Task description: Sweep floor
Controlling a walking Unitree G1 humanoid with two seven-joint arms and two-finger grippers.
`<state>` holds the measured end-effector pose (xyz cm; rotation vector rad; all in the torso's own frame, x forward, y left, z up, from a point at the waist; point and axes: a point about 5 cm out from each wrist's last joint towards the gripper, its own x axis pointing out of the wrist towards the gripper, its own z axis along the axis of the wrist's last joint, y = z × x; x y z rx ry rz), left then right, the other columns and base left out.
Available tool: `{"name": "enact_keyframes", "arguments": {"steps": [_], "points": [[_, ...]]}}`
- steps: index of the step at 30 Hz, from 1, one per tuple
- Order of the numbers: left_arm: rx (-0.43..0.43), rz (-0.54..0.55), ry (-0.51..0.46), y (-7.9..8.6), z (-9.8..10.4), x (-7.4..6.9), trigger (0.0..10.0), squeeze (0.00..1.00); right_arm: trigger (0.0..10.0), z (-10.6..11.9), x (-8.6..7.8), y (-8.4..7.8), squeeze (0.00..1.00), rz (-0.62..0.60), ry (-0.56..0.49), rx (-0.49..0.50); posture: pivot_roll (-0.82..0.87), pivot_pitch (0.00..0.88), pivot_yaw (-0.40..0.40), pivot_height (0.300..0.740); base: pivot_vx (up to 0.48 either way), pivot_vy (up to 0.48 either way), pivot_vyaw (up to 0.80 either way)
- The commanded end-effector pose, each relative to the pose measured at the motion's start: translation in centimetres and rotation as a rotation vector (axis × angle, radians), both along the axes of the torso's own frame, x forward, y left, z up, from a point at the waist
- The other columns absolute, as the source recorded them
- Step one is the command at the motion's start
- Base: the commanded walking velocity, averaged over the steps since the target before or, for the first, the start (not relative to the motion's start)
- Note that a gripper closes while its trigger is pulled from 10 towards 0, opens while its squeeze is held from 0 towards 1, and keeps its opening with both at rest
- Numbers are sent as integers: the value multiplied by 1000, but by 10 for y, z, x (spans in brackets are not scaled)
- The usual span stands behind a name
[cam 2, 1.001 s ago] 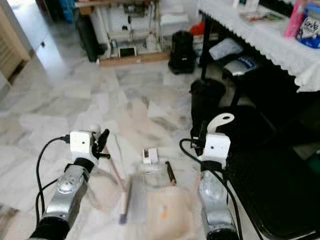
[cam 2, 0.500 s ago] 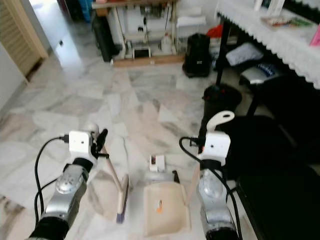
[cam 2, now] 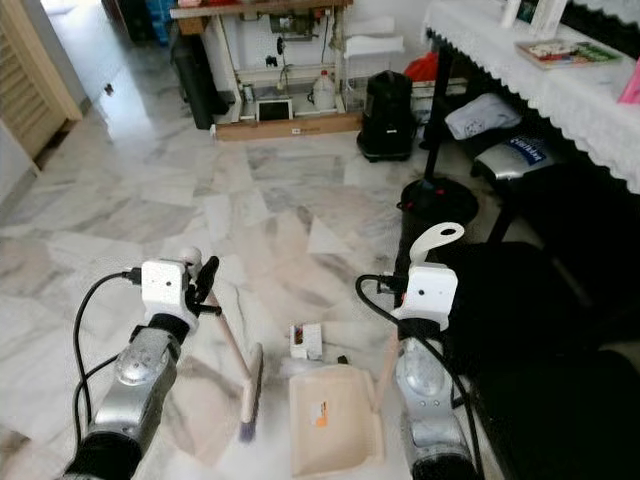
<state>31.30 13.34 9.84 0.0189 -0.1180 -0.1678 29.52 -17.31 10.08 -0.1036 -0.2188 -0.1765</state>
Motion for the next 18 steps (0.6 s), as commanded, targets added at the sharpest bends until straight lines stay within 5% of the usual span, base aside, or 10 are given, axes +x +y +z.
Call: {"name": "enact_keyframes", "arguments": {"steps": [1, 18], "points": [[-2, 23, -51, 9, 12, 3, 10000, 0, 10000, 13, 4, 9, 0, 31, -59, 1, -3, 0, 61, 740, 289, 0, 0], [4, 23, -51, 10, 12, 3, 10000, 0, 10000, 11, 3, 10, 0, 36, -50, -1, -3, 0, 65, 740, 296, 0, 0]]}}
